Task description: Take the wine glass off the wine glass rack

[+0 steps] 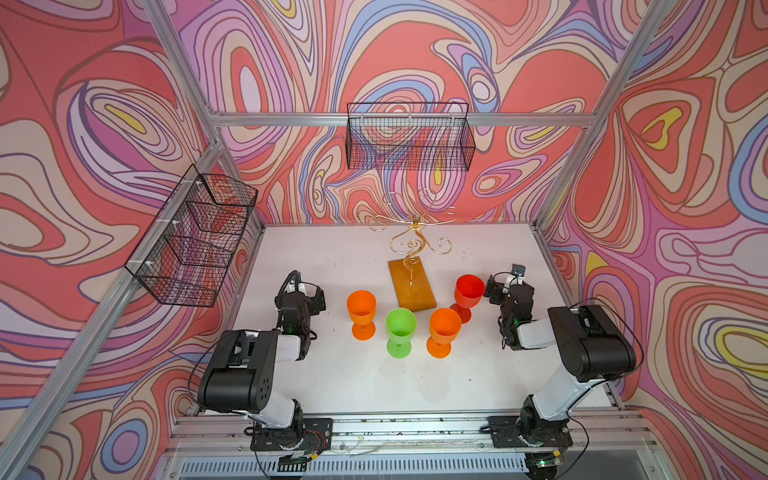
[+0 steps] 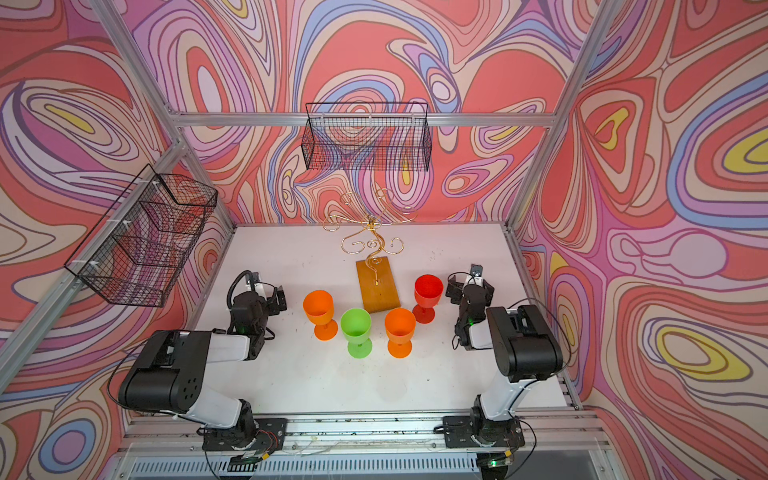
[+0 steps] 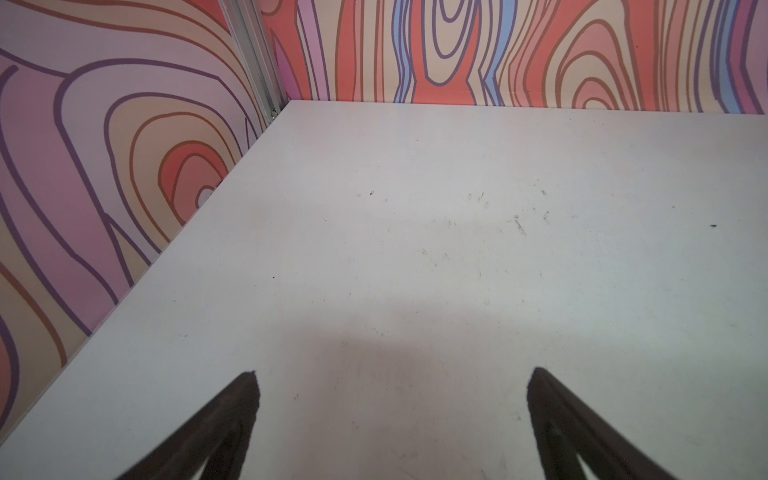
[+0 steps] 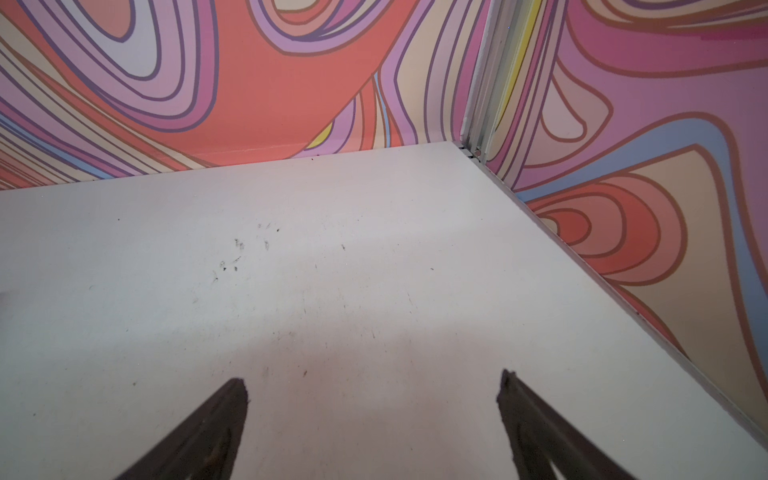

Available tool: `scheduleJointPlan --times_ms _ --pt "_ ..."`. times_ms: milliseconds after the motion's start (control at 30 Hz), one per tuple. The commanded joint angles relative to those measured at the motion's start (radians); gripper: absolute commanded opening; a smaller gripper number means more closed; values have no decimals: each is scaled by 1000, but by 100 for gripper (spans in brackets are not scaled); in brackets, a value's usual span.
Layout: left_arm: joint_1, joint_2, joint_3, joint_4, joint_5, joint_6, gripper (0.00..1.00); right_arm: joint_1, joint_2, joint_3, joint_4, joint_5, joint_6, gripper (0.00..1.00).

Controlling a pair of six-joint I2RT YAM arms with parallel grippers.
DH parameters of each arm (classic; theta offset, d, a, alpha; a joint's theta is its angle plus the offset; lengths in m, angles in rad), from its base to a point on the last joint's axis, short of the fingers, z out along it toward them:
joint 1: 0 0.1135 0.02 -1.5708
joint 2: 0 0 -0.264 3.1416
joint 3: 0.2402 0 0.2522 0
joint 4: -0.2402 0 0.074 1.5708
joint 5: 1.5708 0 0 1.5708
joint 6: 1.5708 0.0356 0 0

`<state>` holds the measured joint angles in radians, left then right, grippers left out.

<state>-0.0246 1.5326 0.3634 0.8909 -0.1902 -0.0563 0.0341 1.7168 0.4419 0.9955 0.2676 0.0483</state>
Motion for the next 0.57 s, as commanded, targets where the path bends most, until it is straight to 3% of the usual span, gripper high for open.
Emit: scheduleJointPlan --times_ms 0,533 --pt "1 8 -8 37 3 -1 100 4 7 8 9 0 5 99" --pt "0 11 2 20 4 4 100 3 8 7 8 0 5 98"
